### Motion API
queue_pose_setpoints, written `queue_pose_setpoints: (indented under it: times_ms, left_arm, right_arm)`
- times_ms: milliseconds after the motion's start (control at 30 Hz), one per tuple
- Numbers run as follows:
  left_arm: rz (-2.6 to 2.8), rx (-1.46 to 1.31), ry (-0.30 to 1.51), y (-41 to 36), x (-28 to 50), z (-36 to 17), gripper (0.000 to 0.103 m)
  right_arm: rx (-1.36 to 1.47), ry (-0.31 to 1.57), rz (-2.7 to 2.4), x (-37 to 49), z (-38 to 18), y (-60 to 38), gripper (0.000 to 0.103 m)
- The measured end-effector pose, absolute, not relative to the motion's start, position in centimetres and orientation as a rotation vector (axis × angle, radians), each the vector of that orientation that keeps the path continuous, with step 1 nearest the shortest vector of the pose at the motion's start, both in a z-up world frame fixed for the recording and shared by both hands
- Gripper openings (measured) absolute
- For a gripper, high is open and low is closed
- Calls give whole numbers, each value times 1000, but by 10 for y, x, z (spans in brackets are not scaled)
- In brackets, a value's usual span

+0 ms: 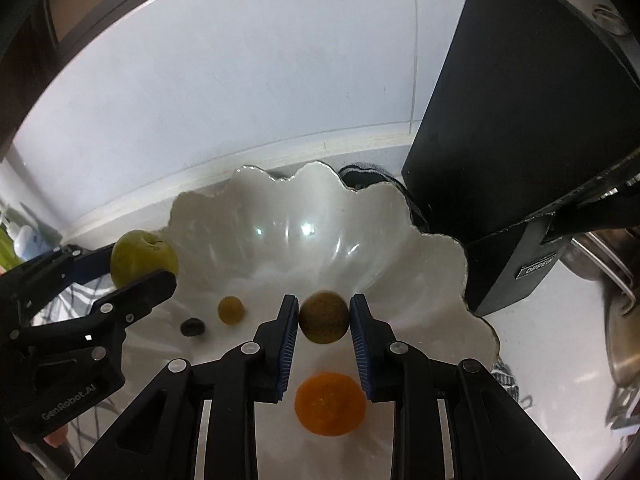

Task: Organize fruits
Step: 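Carry the green and brown fruits into the white bowl and open both tools, then lift both tools out of the bowl back toward the remaining fruits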

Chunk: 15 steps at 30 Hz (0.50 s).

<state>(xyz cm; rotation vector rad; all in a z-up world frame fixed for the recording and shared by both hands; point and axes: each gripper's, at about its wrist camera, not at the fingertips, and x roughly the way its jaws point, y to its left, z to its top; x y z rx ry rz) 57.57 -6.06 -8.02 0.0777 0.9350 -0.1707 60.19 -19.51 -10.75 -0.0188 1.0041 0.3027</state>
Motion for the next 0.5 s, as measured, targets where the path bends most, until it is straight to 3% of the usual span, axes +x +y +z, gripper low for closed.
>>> queue_pose_setpoints:
  times_ms: [133, 233, 500]
  left_arm:
    - [-158, 82, 965, -61, 580, -86, 49]
    - [-131, 96, 952, -60, 578, -85, 60]
    - [-96, 133, 882, -60, 555, -61, 64]
  right_arm:
    - [-22, 1006, 294, 601, -108, -197, 41]
    - [-24, 1001, 283, 598, -107, -199, 41]
    - [-7, 951, 278, 576, -89, -205, 41]
